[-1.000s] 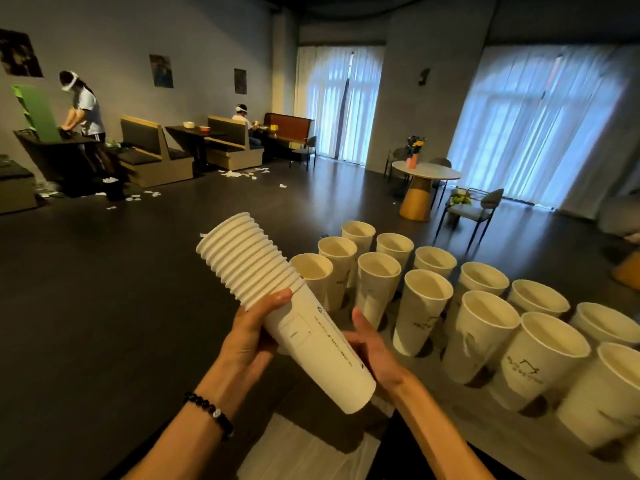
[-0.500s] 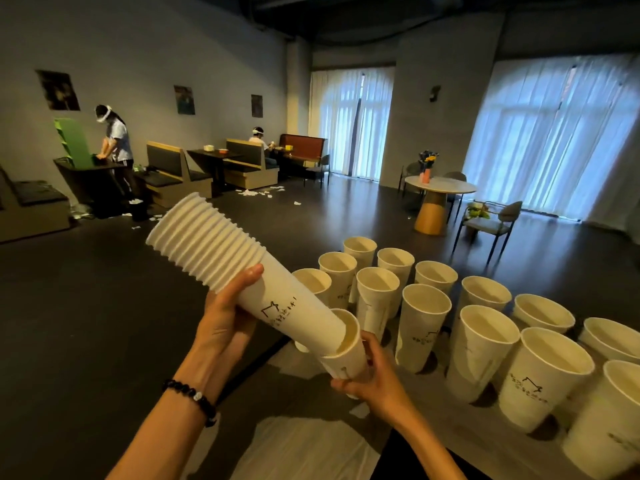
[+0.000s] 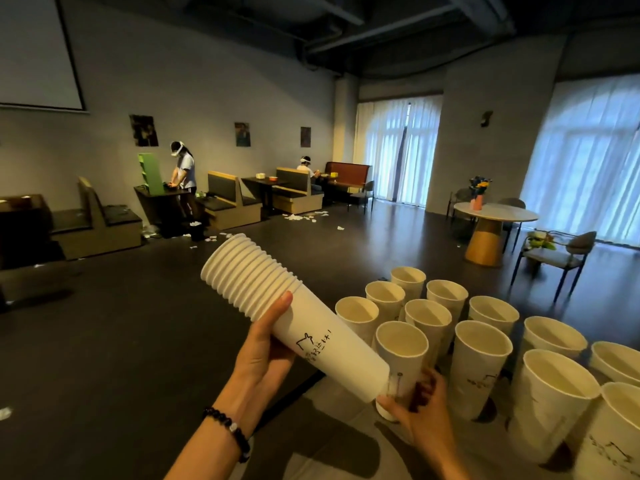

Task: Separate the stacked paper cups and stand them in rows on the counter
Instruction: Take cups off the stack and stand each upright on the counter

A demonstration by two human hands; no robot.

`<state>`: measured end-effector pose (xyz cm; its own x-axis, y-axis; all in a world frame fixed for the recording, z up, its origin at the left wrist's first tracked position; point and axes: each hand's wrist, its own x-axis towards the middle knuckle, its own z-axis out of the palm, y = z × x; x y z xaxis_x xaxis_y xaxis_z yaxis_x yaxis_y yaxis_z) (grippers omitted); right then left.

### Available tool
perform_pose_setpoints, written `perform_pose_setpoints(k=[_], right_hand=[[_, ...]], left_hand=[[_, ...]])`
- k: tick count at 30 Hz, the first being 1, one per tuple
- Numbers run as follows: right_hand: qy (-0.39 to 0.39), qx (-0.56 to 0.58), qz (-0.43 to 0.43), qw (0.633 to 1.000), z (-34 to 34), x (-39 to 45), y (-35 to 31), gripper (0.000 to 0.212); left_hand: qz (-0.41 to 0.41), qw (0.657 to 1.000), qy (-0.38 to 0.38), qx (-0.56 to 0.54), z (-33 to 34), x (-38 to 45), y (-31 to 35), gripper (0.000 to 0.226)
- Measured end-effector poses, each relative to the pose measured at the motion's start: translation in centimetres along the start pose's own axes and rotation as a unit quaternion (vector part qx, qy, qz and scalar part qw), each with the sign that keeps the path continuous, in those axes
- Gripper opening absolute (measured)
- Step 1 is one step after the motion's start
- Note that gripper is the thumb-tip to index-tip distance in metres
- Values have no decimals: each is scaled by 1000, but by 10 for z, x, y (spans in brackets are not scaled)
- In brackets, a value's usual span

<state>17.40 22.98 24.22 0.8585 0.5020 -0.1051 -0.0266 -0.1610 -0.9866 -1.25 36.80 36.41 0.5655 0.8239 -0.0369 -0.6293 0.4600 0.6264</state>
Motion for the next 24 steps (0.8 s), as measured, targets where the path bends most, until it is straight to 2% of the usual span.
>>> perform_pose_setpoints(k=[4, 7, 8, 10, 11, 13, 15, 17, 19, 21, 24], right_hand=[[88, -13, 33, 995, -7, -14, -2, 55], [81, -65, 4, 995, -12, -29, -12, 16], [57, -69, -10, 996, -18, -38, -17, 15], [-40, -18, -17, 999, -31, -51, -31, 32], [-122, 24, -1, 992, -38, -58, -41, 41], [-285, 109, 60, 950, -51, -72, -56, 57], [-360, 120, 77, 922, -57, -72, -55, 81], [-373, 66, 79, 922, -59, -67, -47, 108], [-352, 17, 81, 932, -61, -66, -40, 121], [-352, 20, 69, 933, -64, -62, -35, 119], [-358, -1, 22, 933, -66, -65, -40, 101]], left_hand=[[-35, 999, -21, -11, 5, -12, -2, 108], [-85, 996, -33, -18, 13, -25, -12, 104], [-98, 994, -35, -19, 15, -30, -19, 103], [-113, 993, -39, -16, 20, -37, -31, 99], [-122, 992, -43, -9, 22, -42, -36, 93], [-134, 990, -37, 16, 28, -50, -47, 68], [-144, 989, -30, 34, 31, -54, -54, 52], [-139, 988, -37, 53, 33, -55, -56, 55], [-113, 987, -74, 92, 33, -54, -55, 68], [-89, 981, -109, 136, 32, -52, -55, 82], [-59, 974, -140, 167, 32, -48, -55, 79]])
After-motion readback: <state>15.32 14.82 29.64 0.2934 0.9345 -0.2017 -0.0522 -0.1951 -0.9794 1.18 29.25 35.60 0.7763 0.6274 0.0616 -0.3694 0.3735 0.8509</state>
